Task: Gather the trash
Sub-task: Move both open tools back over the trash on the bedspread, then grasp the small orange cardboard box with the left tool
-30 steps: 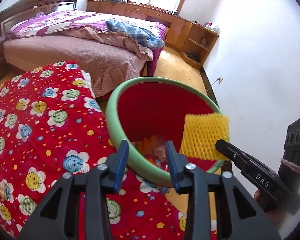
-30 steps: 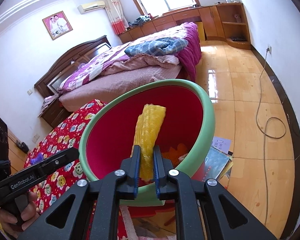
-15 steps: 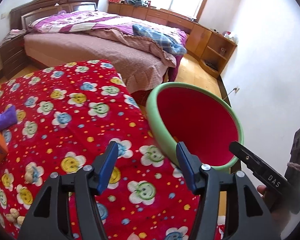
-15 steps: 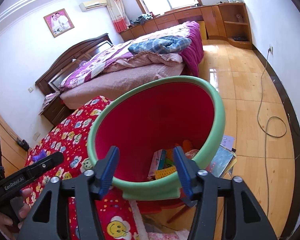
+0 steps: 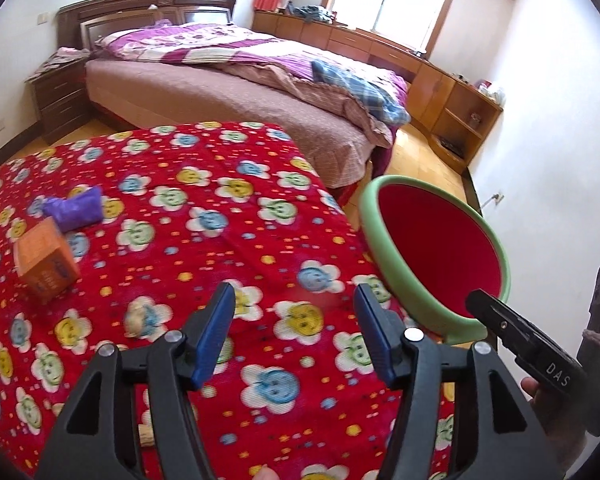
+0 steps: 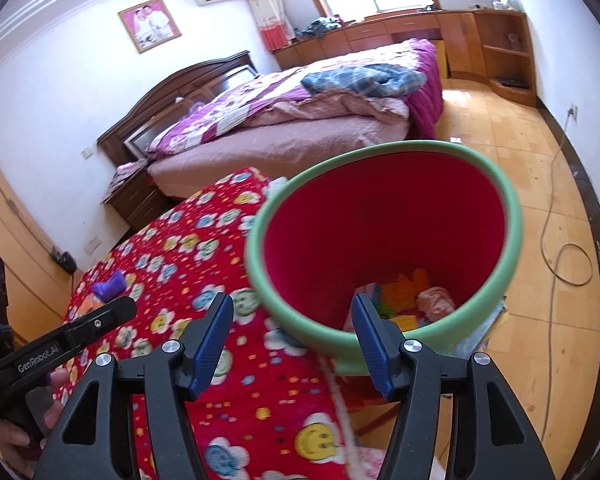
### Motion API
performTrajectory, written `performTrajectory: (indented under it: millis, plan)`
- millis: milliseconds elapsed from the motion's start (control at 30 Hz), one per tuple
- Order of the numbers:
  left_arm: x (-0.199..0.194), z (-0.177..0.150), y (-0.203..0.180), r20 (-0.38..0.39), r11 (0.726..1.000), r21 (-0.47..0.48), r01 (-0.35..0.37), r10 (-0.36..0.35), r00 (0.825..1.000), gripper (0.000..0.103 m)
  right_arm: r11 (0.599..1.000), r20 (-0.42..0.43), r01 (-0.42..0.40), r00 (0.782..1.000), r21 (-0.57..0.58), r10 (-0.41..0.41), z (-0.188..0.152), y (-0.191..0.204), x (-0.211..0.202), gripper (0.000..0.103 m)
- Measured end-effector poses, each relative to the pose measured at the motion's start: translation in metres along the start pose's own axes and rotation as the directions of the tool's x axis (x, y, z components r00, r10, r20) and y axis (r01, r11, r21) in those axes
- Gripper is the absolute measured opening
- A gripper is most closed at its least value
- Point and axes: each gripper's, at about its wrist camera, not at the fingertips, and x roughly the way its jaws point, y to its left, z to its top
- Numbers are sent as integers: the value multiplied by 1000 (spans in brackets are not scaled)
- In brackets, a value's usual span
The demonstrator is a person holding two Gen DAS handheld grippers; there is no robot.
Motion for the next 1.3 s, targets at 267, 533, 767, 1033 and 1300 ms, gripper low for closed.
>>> performTrajectory:
  millis: [267, 533, 767, 1033, 1300]
  plan:
    - [-15, -6, 36, 18, 996, -62, -59, 60, 998, 66, 998, -30, -45, 999, -53, 43, -6, 34, 10, 71]
    - [-27, -12, 72, 35, 986, -123, -109, 114, 993, 76, 993, -68, -78, 995, -94, 72, -12, 65, 23, 72]
    - [-36, -17, 103, 49, 971, -167, -171, 182, 982, 79, 988, -108, -104, 990, -111, 92, -18, 87, 38, 72]
    - [-33, -18, 143, 48, 944, -228, -240, 257, 965, 85, 983, -148, -124, 984, -134, 103, -25, 106, 56, 72]
    - [-8, -4, 162, 17, 925, -226, -305, 317, 948, 85, 980, -178, -139, 978, -140, 113, -29, 112, 70, 72]
